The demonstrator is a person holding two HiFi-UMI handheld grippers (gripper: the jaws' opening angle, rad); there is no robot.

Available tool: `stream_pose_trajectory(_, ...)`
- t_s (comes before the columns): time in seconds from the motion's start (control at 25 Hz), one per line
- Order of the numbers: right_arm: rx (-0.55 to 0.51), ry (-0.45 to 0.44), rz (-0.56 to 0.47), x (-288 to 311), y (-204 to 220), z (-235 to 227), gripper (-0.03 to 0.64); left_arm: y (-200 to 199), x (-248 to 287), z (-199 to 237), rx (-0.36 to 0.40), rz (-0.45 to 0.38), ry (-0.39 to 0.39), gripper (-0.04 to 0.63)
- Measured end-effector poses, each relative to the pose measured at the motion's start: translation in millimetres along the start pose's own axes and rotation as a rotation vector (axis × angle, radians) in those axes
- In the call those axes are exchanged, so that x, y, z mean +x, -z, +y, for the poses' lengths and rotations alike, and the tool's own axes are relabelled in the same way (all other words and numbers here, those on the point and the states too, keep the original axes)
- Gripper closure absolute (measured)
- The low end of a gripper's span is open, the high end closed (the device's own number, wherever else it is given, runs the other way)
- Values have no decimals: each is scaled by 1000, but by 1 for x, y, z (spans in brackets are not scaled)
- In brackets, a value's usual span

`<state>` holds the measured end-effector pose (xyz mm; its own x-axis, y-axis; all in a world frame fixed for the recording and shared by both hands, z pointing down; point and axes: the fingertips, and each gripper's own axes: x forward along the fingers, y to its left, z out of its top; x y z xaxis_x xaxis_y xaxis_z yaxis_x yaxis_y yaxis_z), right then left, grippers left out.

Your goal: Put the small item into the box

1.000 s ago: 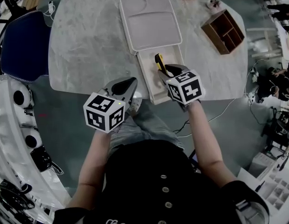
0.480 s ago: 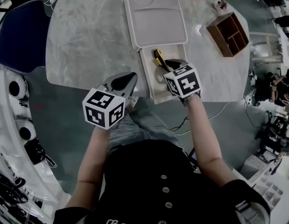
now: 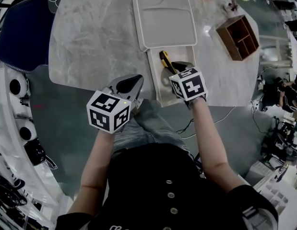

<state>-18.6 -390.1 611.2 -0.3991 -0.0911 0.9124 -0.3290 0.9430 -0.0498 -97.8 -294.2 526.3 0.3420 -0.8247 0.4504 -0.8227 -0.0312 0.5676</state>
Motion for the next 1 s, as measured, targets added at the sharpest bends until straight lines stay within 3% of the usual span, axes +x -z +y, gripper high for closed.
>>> stream_pose_trajectory(0.32, 38, -15, -5, 0, -1, 2, 463, 0, -5, 4, 8, 10, -3, 578)
stream_pose_trajectory(0.68, 67, 0, -148, -30, -25, 1, 424, -4, -2, -12, 49, 24, 29, 578)
stream_pose_trajectory(0.8, 111, -5, -227, -49, -35, -1, 419, -7, 1, -24, 100, 47, 46, 578)
stream_pose_trajectory(1.0, 298, -97, -435, -89, -64, -2, 419, -21, 3, -41, 145, 44, 75, 578)
